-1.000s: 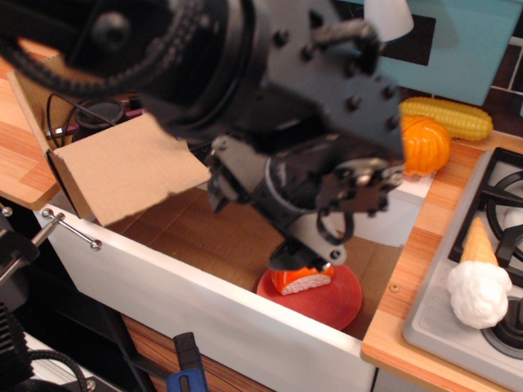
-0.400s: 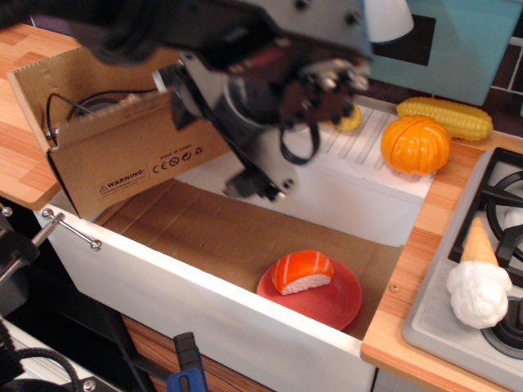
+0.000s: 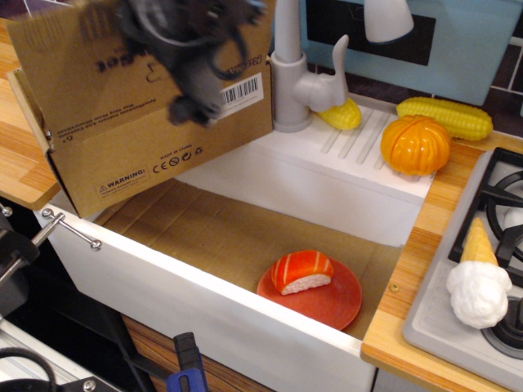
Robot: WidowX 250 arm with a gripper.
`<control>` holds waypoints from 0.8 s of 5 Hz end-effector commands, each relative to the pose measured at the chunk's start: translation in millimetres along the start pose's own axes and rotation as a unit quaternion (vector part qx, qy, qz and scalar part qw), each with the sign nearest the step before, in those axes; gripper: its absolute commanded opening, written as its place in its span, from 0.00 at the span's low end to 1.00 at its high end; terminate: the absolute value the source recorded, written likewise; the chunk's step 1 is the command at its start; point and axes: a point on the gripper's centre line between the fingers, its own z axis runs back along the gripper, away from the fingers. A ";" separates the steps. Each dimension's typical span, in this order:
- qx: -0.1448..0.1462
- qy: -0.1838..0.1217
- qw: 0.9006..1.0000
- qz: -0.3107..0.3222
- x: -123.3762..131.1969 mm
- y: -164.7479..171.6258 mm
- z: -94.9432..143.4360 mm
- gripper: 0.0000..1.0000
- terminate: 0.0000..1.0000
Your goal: Close brown1fbox flap
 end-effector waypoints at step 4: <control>-0.112 -0.072 0.991 -0.032 -65.2 92.9 -88.4 1.00 0.00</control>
